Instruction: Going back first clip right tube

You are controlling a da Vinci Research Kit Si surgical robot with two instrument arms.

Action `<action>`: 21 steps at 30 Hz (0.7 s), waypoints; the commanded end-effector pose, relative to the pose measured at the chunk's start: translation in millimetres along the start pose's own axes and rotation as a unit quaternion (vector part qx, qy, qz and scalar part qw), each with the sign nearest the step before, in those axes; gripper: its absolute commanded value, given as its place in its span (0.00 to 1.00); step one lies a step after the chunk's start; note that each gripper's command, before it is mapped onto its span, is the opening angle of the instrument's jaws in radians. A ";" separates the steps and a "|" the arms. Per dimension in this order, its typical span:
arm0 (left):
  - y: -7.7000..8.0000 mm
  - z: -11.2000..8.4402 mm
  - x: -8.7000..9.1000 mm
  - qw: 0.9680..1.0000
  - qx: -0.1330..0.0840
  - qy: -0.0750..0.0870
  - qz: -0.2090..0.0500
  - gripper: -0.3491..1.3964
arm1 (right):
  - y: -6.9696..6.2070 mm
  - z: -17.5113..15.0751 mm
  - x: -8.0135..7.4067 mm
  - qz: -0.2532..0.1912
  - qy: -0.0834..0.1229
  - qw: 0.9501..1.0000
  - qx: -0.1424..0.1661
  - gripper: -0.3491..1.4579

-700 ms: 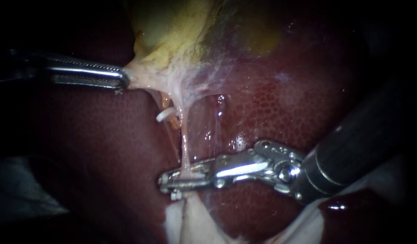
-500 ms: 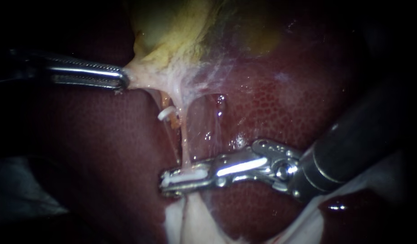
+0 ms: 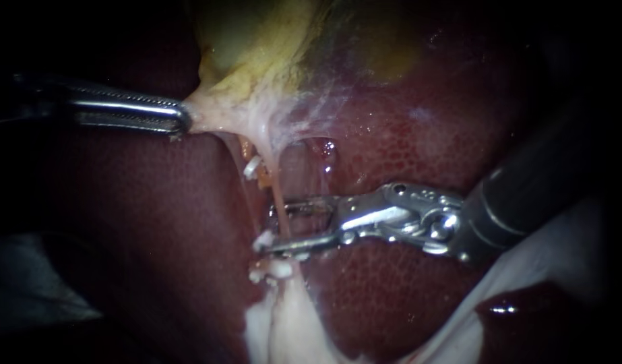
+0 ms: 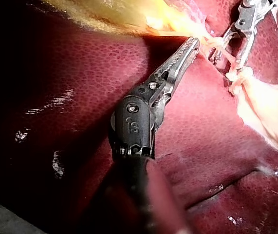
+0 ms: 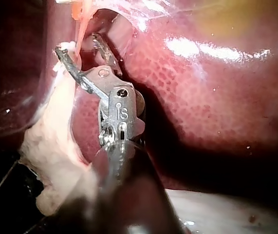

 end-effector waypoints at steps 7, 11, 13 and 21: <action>0.0 -0.2 -0.1 1.000 -0.001 0.000 0.000 0.00 | -0.3 -1.9 0.5 -0.026 -0.020 0.999 -0.006 0.47; 0.0 -0.2 -0.1 1.000 -0.001 0.000 0.000 0.00 | -0.8 -2.6 0.5 -0.060 -0.032 0.998 -0.005 0.47; 0.0 -0.3 -0.1 1.000 -0.001 0.000 0.000 0.00 | -1.2 -3.3 0.8 -0.084 -0.050 0.995 -0.006 0.47; -0.1 -0.7 -0.2 1.000 -0.002 0.000 0.001 0.00 | -3.4 -8.8 3.5 -0.203 -0.109 0.972 -0.036 0.47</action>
